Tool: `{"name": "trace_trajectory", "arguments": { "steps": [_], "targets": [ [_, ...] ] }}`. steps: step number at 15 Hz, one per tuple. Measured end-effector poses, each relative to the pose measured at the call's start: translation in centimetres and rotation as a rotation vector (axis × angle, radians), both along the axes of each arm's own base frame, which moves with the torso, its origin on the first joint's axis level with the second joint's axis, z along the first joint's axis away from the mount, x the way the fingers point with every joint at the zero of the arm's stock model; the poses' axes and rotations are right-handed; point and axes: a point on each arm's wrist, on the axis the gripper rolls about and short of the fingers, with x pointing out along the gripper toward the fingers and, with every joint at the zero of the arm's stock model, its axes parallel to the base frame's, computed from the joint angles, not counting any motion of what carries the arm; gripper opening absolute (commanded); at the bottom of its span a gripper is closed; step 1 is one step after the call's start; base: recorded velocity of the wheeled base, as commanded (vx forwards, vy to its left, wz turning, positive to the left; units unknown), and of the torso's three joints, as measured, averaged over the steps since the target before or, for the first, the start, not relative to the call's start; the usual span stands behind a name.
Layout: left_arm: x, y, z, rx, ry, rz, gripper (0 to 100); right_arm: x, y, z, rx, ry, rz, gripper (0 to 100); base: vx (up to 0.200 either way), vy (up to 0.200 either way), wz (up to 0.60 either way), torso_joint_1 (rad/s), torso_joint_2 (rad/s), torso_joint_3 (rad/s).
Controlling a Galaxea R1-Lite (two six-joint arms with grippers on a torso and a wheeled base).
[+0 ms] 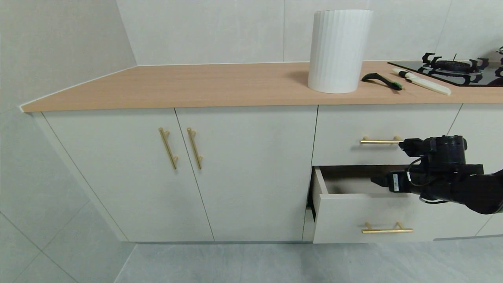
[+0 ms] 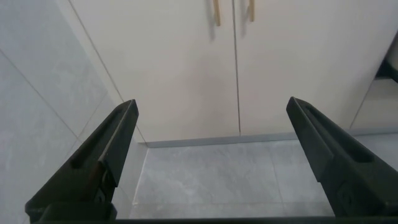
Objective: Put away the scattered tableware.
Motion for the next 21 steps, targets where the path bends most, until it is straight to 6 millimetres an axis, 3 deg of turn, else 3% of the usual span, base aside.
{"name": "trace_trajectory", "arguments": {
  "steps": [3, 8, 11, 21],
  "targets": [
    [0.0, 0.0, 0.0, 0.0, -0.001, 0.0, 100, 0.4, 0.0, -0.1, 0.001, -0.02, -0.001, 100, 0.0, 0.0, 0.0, 0.0, 0.0, 0.0],
    [0.0, 0.0, 0.0, 0.001, 0.0, 0.0, 100, 1.4, 0.1, -3.1, -0.009, 0.081, 0.001, 100, 0.0, 0.0, 0.0, 0.0, 0.0, 0.0],
    [0.0, 0.0, 0.0, 0.0, 0.0, 0.0, 100, 1.1, 0.0, -3.7, -0.012, 0.165, 0.003, 100, 0.0, 0.0, 0.0, 0.0, 0.0, 0.0],
    [0.0, 0.0, 0.0, 0.0, 0.0, 0.0, 100, -2.5, -0.2, -1.2, -0.076, 0.47, 0.079, 100, 0.0, 0.0, 0.0, 0.0, 0.0, 0.0]
  ]
}}
